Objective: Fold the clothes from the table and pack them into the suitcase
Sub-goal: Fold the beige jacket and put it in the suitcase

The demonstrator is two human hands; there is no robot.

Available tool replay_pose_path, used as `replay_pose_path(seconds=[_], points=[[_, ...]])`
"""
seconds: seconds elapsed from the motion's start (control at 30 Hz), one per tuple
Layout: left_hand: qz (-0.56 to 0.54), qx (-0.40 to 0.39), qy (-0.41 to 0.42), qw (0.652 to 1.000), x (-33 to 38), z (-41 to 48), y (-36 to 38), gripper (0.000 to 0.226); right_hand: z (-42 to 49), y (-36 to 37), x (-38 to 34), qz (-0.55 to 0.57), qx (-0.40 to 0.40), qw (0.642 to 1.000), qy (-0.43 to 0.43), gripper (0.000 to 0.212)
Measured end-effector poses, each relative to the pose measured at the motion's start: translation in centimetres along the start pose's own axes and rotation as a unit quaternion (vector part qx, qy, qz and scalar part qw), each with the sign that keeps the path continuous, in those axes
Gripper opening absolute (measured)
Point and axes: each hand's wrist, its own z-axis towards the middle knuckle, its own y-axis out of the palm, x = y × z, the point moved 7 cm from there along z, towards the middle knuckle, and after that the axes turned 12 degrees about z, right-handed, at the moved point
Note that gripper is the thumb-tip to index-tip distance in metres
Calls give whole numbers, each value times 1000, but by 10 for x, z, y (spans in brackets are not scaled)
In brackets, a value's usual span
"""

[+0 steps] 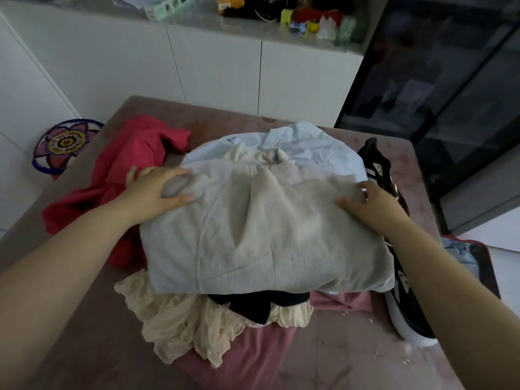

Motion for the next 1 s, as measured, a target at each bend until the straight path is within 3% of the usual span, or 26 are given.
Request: replay_pose_path(seconds=[0.07, 0.17, 0.23, 0.3, 0.47, 0.57, 0.67, 0.77, 0.87, 1.0], points=[[-20, 12, -16, 1000, -3, 0, -3, 82, -5, 10, 3, -28, -1, 1000, 1, 52], [-47, 65, -55, 995, -8, 10, -7, 39, -7, 15, 0, -26, 47, 997, -49, 23], [-97, 80, -78, 989, -17, 18, -8, 15, -6, 8, 2, -11, 81, 995, -58, 18], [-193, 102, -92, 972, -27, 25, -14, 6, -8, -11, 3, 40, 121, 991, -42, 18], [-270, 214, -139, 928, -44, 47, -47, 8, -6, -66, -15, 133, 222, 966, -13, 27], [-161, 251, -202, 933, -39, 67, -61, 19, 12, -64, -28, 104, 221, 970, -9, 33], [5, 181, -240, 954, -20, 81, -35, 22, 41, -34, -11, 17, 165, 984, 63, 40], [61, 79, -245, 964, -14, 77, 21, 28, 53, 12, 16, -91, 70, 987, 115, 40], [89, 78, -230, 966, -14, 69, 37, 31, 50, 28, 15, -149, 56, 983, 95, 34], [50, 85, -158, 982, 21, 65, 5, 44, 41, 12, -22, -180, 132, 974, -24, 44]])
